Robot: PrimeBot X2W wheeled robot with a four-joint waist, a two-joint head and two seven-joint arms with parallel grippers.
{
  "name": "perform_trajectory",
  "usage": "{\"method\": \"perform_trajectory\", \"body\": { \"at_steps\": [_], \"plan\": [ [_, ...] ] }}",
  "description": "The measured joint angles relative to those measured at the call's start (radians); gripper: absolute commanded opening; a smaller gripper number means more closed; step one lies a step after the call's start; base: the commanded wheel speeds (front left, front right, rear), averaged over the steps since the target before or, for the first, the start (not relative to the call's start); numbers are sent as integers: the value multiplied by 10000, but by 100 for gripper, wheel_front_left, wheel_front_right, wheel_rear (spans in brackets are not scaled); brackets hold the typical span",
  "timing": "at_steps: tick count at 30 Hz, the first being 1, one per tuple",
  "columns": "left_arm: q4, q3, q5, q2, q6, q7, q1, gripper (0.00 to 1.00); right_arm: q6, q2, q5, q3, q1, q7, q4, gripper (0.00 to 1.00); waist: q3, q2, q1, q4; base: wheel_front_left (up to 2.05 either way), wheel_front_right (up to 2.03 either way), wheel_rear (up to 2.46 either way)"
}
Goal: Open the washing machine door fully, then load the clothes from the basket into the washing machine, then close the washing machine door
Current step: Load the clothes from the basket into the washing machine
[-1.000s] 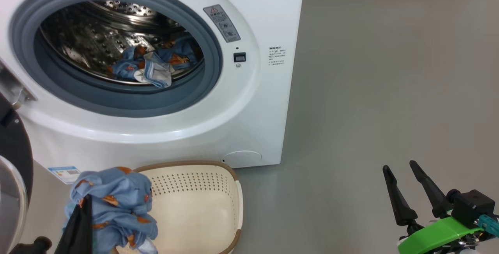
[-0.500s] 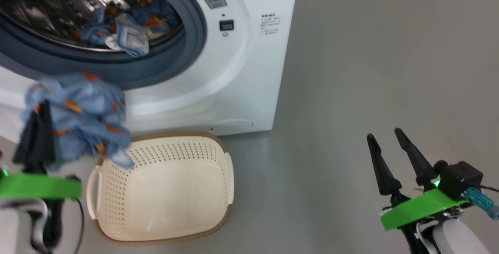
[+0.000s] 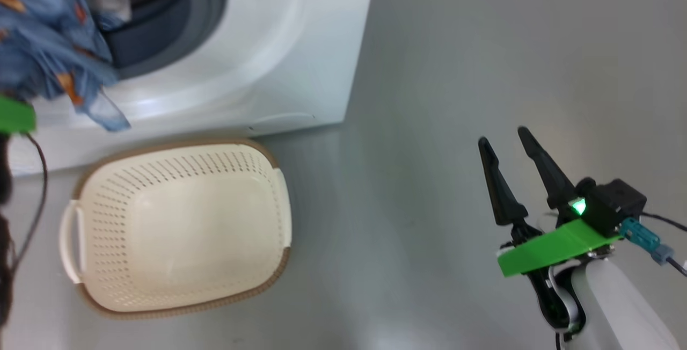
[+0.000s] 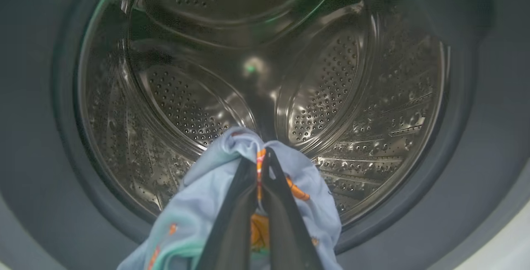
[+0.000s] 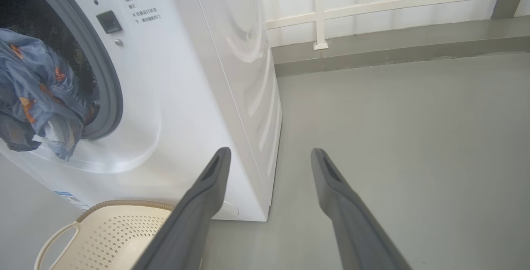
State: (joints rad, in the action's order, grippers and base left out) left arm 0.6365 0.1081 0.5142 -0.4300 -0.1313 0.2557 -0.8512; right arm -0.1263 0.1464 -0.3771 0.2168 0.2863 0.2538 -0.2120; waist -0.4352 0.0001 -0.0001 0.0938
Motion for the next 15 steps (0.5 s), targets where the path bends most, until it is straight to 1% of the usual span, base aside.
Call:
{"method": "perform_trajectory", "body": {
  "at_steps": [8, 15],
  "plan": [
    [2213, 949, 253, -203, 0, -307, -2372, 0, 0, -192, 17, 132, 583, 0, 27, 100, -993, 0, 1, 400, 0, 0, 0],
    [3638, 1701, 493, -301, 0, -625, -3993, 0, 0, -355, 84, 368, 961, 0, 35, 100, -1696, 0, 1, 707, 0, 0, 0]
  ]
}}
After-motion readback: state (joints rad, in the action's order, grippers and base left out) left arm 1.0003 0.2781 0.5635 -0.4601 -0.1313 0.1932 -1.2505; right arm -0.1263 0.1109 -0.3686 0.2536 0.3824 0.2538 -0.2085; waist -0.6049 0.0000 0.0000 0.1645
